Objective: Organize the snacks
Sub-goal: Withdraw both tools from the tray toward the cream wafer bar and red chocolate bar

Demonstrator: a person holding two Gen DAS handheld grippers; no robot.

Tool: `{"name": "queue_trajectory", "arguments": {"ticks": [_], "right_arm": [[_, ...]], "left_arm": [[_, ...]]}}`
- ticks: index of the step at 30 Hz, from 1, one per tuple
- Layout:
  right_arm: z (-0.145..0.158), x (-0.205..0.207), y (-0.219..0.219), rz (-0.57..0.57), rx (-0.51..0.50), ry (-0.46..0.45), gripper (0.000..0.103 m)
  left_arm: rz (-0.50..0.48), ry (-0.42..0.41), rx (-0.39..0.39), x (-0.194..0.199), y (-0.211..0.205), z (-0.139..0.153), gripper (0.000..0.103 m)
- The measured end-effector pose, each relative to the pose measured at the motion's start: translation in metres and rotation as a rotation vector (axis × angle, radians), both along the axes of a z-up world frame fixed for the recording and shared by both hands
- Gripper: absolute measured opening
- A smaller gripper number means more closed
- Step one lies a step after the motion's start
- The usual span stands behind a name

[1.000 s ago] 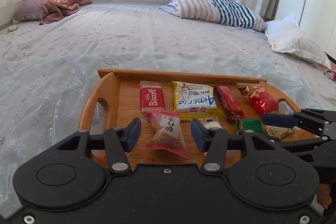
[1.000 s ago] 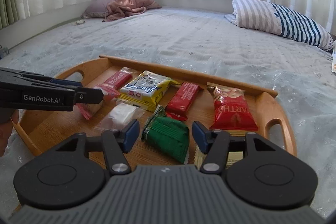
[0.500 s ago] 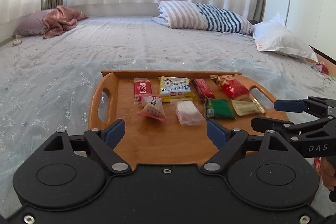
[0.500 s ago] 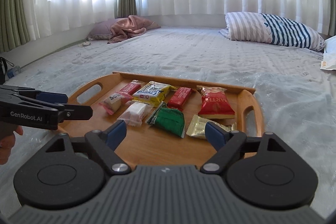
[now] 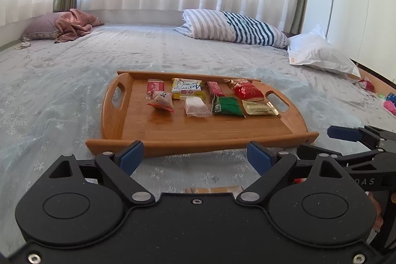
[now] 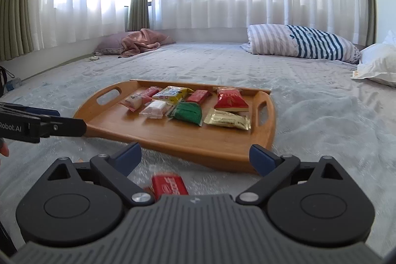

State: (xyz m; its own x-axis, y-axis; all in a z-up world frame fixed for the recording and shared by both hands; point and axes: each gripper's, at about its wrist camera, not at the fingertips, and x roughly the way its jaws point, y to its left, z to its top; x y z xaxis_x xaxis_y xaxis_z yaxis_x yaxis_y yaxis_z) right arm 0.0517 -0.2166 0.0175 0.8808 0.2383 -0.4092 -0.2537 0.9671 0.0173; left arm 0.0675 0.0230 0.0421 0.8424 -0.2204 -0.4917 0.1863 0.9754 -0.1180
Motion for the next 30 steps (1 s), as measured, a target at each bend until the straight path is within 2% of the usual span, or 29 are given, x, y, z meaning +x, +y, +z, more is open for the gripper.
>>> {"name": "queue_trajectory", "arguments": {"ticks": [10,17,23,30], "right_arm": [[-0.014,-0.043,-0.015,-0.113,-0.018,-0.039,0.103],[-0.028,-0.046,-0.024,-0.201,-0.061,-0.013,0.103],[-0.036,-0.045,-0.026,-0.209,-0.083,-0.005,0.103],[-0.043,-0.041,-0.027,-0.198,-0.074,0.013,0.103]], "left_arm": [[0.017,-0.014,0.047,-0.029,-0.020,-0.021,0.092],[0.020,-0.009,0.059,-0.031,-0.034,-0.033,0.092],[0.055,-0.036,0.069,-0.033,-0.040,-0.035,0.092],[0.057,-0.020,0.092,-0.029,-0.047,-0.040,0.092]]}}
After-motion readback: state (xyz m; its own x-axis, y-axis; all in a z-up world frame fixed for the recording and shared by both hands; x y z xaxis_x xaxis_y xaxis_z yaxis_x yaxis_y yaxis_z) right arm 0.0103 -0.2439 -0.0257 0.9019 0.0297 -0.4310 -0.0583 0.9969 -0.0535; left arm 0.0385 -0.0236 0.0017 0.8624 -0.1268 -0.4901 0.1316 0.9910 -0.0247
